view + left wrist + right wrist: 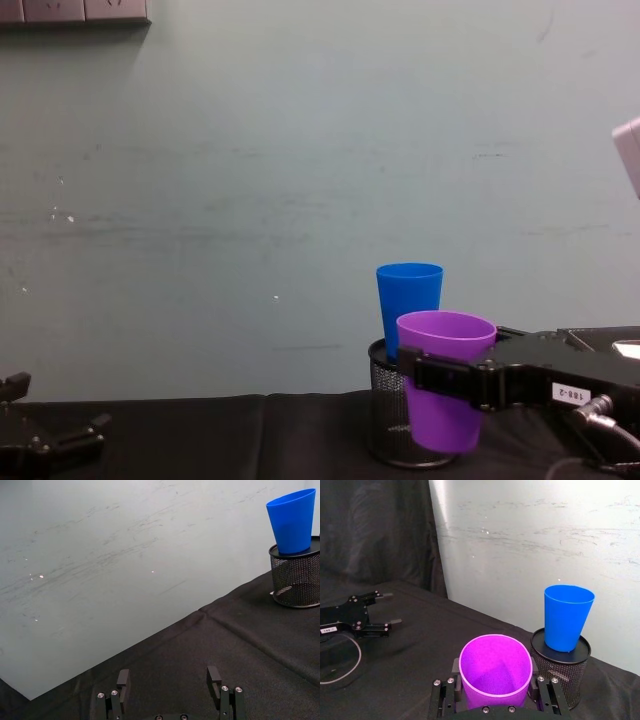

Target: Pick up one cup with a gripper and tap it against the other cup.

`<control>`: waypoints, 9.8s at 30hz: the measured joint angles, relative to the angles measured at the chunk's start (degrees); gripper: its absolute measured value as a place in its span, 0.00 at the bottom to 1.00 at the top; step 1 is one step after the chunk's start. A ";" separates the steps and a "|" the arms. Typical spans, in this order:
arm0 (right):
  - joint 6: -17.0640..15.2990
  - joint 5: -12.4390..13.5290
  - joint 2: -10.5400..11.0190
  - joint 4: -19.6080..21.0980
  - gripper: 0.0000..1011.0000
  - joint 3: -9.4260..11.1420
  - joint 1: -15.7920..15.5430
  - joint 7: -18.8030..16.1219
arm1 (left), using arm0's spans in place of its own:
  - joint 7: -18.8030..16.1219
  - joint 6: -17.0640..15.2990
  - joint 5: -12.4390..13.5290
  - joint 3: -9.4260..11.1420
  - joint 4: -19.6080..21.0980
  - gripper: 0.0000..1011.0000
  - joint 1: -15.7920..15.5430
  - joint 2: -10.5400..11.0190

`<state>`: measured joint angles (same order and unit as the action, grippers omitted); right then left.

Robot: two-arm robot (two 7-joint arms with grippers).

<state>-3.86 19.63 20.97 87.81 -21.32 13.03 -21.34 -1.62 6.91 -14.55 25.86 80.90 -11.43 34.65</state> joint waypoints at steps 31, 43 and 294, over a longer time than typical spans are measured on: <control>0.00 0.00 0.00 0.00 0.73 0.00 0.00 0.00 | 0.00 0.00 0.00 0.00 0.00 0.99 0.00 0.00; 0.00 0.00 0.00 0.00 0.73 0.00 0.00 0.00 | 0.00 0.00 0.00 0.00 0.00 0.99 0.00 0.00; -4.42 -0.16 -8.71 -20.63 0.73 1.83 16.25 1.77 | 0.00 0.00 0.00 0.00 0.00 0.99 0.00 0.00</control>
<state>-8.28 19.48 12.27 67.17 -19.49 29.29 -19.57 -1.62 6.90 -14.55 25.86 80.90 -11.43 34.65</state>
